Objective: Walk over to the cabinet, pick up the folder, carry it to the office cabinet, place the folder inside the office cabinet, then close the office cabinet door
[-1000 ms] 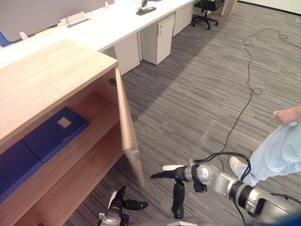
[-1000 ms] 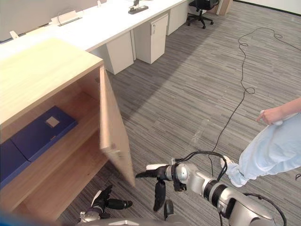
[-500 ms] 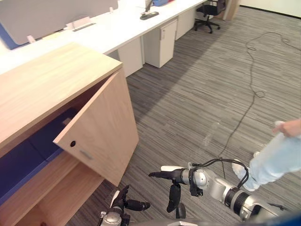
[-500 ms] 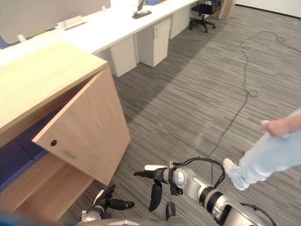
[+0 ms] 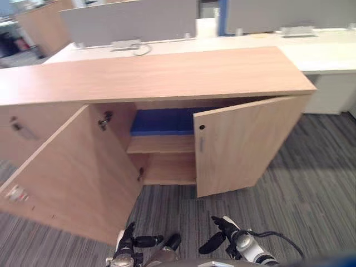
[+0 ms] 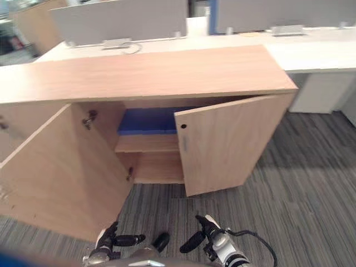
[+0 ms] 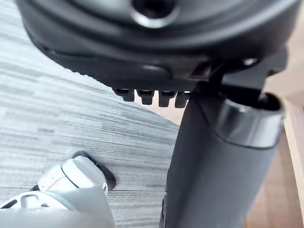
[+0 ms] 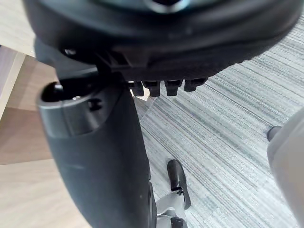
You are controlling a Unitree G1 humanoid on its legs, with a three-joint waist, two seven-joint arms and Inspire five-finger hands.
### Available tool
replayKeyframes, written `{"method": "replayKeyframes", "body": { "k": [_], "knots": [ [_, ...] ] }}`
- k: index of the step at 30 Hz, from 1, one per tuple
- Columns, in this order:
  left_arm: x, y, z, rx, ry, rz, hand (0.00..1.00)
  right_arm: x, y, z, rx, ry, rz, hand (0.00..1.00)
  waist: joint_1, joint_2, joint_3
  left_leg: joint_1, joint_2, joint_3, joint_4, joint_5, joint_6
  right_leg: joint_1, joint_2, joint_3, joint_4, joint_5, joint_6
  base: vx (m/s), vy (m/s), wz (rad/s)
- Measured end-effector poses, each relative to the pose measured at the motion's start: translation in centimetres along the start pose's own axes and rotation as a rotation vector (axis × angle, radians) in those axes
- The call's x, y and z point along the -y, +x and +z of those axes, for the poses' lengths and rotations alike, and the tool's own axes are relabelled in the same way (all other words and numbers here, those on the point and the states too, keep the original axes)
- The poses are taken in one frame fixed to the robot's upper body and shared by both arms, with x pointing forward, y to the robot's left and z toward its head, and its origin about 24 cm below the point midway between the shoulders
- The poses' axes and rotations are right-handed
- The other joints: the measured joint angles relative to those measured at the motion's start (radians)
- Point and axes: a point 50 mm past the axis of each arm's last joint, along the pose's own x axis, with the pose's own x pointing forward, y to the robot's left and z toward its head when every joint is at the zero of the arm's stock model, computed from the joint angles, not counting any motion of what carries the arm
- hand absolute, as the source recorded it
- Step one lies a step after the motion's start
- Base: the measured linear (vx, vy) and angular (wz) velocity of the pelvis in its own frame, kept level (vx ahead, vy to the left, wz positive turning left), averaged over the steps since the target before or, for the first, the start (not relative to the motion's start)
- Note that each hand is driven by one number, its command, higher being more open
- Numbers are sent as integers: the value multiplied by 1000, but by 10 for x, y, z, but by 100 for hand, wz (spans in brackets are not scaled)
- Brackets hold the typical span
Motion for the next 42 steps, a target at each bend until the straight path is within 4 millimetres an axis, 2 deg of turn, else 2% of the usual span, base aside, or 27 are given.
{"method": "replayKeyframes", "body": {
  "k": [2, 4, 5, 7, 8, 9, 10, 11, 12, 13, 14, 15, 16, 17, 18, 19, 21, 24, 26, 30, 33, 37, 39, 42],
  "knots": [
    [-4, -2, -6, -18, -52, 26, 100, -5, 0, 4, 13, 48, -7, 100, 20, -11, -2, -2, 27, -36, -46, 29, -12, 17, 22, -38, -40, 16, -10, -13, -109, 62],
    [-9, -4, -14, -42, -91, 48, 100, -9, 0, 7, 18, 112, -14, 100, 32, -19, 3, -8, 34, -56, -55, 40, -13, 31, 38, -72, -56, 20, -18, -13, -60, 59],
    [-11, -6, -18, -53, -119, 59, 100, -8, 0, 5, 14, 149, -30, 100, 32, -21, 6, -16, 26, -64, -54, 49, -2, 39, 37, -108, -52, 13, -25, -16, -27, 94],
    [-13, -5, -16, -45, -154, 71, 100, -6, 0, 3, 4, 221, -63, 100, 29, -33, 29, -33, 9, 54, -54, 100, 67, 66, 12, -188, -53, 8, -27, -18, -10, 114],
    [-13, -5, -13, -33, -170, 76, 100, -3, 0, 1, -3, 255, -83, 100, 27, -38, 41, -52, 13, 167, -53, 114, 134, 73, -1, -235, -55, 9, -28, -2, 26, 128],
    [-12, -4, -8, -20, -200, 79, 100, 2, 0, -3, -16, 285, -107, 100, 25, -37, 50, -139, 40, 345, 50, 64, 208, 72, -7, -296, -57, 10, -29, 50, 43, 175],
    [-12, -4, -10, -31, -224, 86, 100, 6, -1, -16, -66, 362, -132, 100, 22, -29, 55, -238, 86, 601, 313, -21, 222, 94, -23, -393, -60, 12, -26, 100, 40, 160],
    [-12, -4, -12, -38, -225, 91, 100, 5, -2, -22, -88, 413, -139, 100, 22, -29, 59, -244, 109, 696, 392, -56, 233, 110, -33, -425, -61, 12, -26, 211, 33, 156],
    [-13, -6, -16, -53, -220, 100, 100, 3, -5, -37, -138, 486, -156, 100, 21, -25, 59, -207, 151, 863, 457, -134, 266, 136, -48, -483, -56, 12, -25, 229, 25, 109],
    [-12, -6, -19, -60, -212, 96, 100, 4, -7, -44, -160, 531, -168, 100, 18, -14, 56, -182, 167, 932, 436, -173, 282, 142, -48, -503, -49, 12, -25, 301, 61, 126],
    [-9, -7, -22, -71, -194, 78, 100, 12, -7, -48, -168, 591, -202, 100, 19, 15, 54, -162, 150, 983, 362, -194, 309, 131, -40, -524, -16, 10, -22, 230, 73, 188],
    [-8, -2, -11, -50, -137, 50, 100, 21, -9, -57, -196, 708, -252, 100, -10, 1, 71, -126, 39, 904, 186, -97, 302, 108, -53, -520, -33, -15, -48, 173, 51, 202],
    [-7, -1, -9, -46, -124, 43, 100, 22, -10, -59, -207, 739, -259, 100, -21, -6, 73, -88, 0, 885, 87, -50, 300, 106, -46, -517, -104, -17, -56, 38, 8, 199],
    [-11, 0, -8, -45, -124, 52, 100, 19, -9, -60, -212, 798, -267, 100, -28, -20, 77, -72, 9, 972, 117, -106, 303, 108, -54, -540, -177, 76, -47, 49, 26, 133],
    [-9, -1, -15, -78, -130, 51, 100, 22, -12, -69, -230, 852, -298, 100, -33, -5, 80, -25, 31, 995, 133, -168, 285, 149, -58, -583, -174, 89, -6, 94, 59, 103],
    [-9, -2, -20, -90, -132, 49, 100, 23, -14, -74, -249, 918, -313, 100, -24, -7, 82, 25, -4, 985, 70, -138, 302, 174, -74, -602, -178, 93, -5, 134, 68, 66],
    [-11, -4, -24, -99, -123, 48, 100, 20, -15, -77, -254, 970, -319, 100, -27, -9, 72, 80, -46, 970, -50, -84, 310, 178, -92, -615, -184, 111, -14, 108, 63, 25],
    [-5, -7, -13, -26, -117, 17, 100, 21, -15, -77, -252, 1002, -326, 100, -28, -6, 65, 138, -86, 938, -215, -2, 313, 172, -99, -627, -198, 130, -3, 79, 50, 22],
    [2, -10, 0, 46, -144, -13, 100, 21, -15, -78, -254, 1033, -331, 100, -29, -5, 64, 168, -100, 916, -286, 41, 320, 180, -96, -642, -209, 130, -3, 55, 16, 27],
    [24, -21, 20, 152, -190, -80, 100, 21, -15, -77, -252, 1041, -332, 100, -33, -2, 63, 187, -106, 908, -296, 48, 323, 208, -91, -648, -228, 136, 11, 14, -24, 5],
    [25, -25, 36, 228, -179, -82, 100, 21, -15, -76, -248, 1040, -331, 100, -37, -1, 58, 186, -101, 912, -297, 51, 317, 208, -87, -648, -234, 136, 15, -19, -53, -4],
    [1, -33, 78, 410, -196, 1, 100, 19, -17, -83, -265, 1029, -334, 100, -47, 3, 57, 192, -100, 913, -297, 46, 307, 223, -82, -648, -252, 136, 16, -12, -19, -1],
    [-22, -37, 107, 520, -190, 91, 100, 17, -21, -91, -281, 1028, -337, 100, -53, 11, 52, 200, -100, 913, -297, 43, 301, 230, -81, -648, -251, 136, 16, 0, 0, 0],
    [-50, -36, 132, 598, -194, 192, 100, 16, -24, -97, -290, 1026, -332, 100, -60, 14, 54, 216, -96, 923, -297, 36, 296, 241, -81, -641, -251, 138, 13, 8, -12, -10]
  ]
}}
